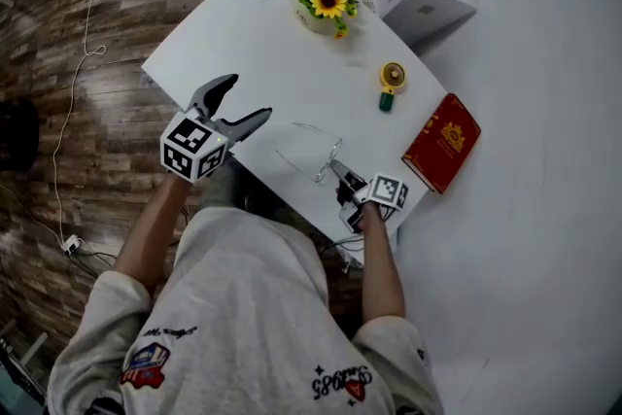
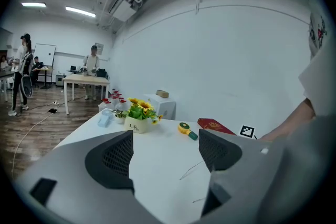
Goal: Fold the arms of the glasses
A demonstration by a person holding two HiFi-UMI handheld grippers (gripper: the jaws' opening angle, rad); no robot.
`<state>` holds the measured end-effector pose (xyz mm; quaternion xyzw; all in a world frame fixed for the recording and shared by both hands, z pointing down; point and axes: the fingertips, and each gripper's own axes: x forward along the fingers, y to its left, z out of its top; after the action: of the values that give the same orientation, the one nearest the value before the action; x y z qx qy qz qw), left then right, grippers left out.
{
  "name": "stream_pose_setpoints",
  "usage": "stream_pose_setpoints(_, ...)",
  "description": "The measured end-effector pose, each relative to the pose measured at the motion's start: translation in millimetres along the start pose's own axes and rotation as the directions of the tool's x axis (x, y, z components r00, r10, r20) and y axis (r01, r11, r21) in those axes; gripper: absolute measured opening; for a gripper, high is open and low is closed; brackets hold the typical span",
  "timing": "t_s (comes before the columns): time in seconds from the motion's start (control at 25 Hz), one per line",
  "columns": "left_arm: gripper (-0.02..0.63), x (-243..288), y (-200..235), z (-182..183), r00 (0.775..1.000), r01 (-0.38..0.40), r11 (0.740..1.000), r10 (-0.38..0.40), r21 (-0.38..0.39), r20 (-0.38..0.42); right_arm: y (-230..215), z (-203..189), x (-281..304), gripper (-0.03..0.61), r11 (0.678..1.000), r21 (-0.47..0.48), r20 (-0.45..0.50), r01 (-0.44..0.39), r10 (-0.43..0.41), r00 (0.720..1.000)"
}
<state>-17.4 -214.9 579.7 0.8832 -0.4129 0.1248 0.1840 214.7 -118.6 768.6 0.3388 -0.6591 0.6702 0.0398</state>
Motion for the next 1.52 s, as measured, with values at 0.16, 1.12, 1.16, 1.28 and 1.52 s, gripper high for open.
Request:
stream_pose_setpoints(0.16, 0.387, -3, -1, -3, 1.0, -0.006, 1.0, 0.006, -0.006, -0.003, 0, 1, 8, 0.124, 1.0, 0.007, -0.015, -0.015, 0.015, 1.0)
stream_pose_setpoints(1.12, 0.386, -3, -1, -6, 1.0, -0.008, 1.0, 0.008, -0.012, -0.01, 27, 4, 4, 0.011, 0.999, -0.017, -0.005, -0.031, 0.031, 1.0)
stream_pose_setpoints(1.16, 0.387, -2, -1, -6, 1.0, -0.007, 1.0, 0.007, -0.011, -0.01, 30, 6, 2, 0.011, 0.999, -0.023, 0.002, -0.039, 0.04, 0.999)
stream_pose_setpoints(1.28, 0.386, 1, -1, -5, 1.0, -0.002, 1.0, 0.002, -0.013, -0.013, 38, 14, -4, 0.009, 0.997, -0.034, 0.027, -0.064, 0.065, 0.998)
stream_pose_setpoints(1.52, 0.385, 12, -3, -3, 0.999, 0.025, 1.0, -0.026, -0.013, -0.02, 55, 29, -20, 0.009, 0.996, 0.003, 0.095, -0.087, 0.087, 0.992)
